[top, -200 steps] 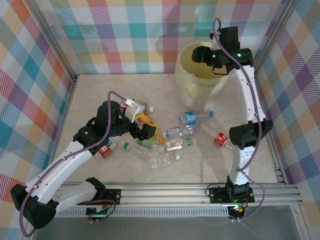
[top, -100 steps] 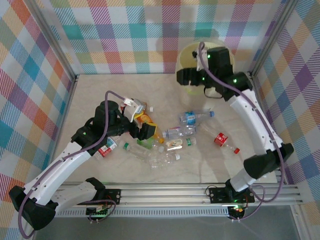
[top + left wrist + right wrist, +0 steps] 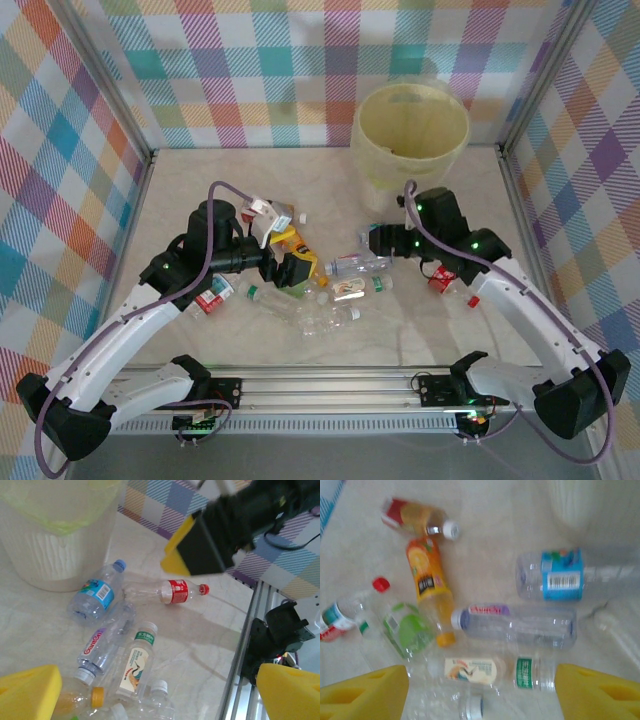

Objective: Put the plastic bottles in the bin

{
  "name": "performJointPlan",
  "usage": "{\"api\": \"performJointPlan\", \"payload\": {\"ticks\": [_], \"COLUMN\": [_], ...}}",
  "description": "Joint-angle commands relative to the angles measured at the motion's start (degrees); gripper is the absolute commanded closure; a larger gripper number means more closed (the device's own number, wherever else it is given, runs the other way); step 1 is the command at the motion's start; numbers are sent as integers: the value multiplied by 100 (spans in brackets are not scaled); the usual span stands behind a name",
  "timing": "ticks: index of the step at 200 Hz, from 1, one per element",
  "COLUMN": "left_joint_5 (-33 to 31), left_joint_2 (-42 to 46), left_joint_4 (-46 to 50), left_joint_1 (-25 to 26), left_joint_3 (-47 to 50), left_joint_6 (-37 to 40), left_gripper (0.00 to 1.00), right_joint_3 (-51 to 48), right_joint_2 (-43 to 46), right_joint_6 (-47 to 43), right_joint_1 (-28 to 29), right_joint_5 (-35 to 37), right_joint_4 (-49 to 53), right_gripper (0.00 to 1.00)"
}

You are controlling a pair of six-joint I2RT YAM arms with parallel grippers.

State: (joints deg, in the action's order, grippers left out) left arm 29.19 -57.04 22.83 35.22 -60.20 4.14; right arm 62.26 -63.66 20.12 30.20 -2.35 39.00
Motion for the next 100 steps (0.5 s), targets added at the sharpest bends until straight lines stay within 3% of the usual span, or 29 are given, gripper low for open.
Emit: {"api": "performJointPlan", "payload": {"ticks": [1,42,100], "left_joint_5": [246,255,151], "left_joint_2": [4,-36,-23], "left_joint_4": [89,74,108], "left_joint_1": [64,59,59], "left_joint_3": [-200,-194,-204], "left_joint_6": [113,100,124], "left_gripper": [0,0,0], "right_joint_3": [-513,-1347,-1185], "right_joint_2": [182,-58,-1014], "right_joint_6": [-317,-704,-1271], "right_joint_1": [64,222,699], "right_joint_5": [-876,-981,-314], "right_joint_4": [-377,-839,-911], "right_gripper": [19,17,12]}}
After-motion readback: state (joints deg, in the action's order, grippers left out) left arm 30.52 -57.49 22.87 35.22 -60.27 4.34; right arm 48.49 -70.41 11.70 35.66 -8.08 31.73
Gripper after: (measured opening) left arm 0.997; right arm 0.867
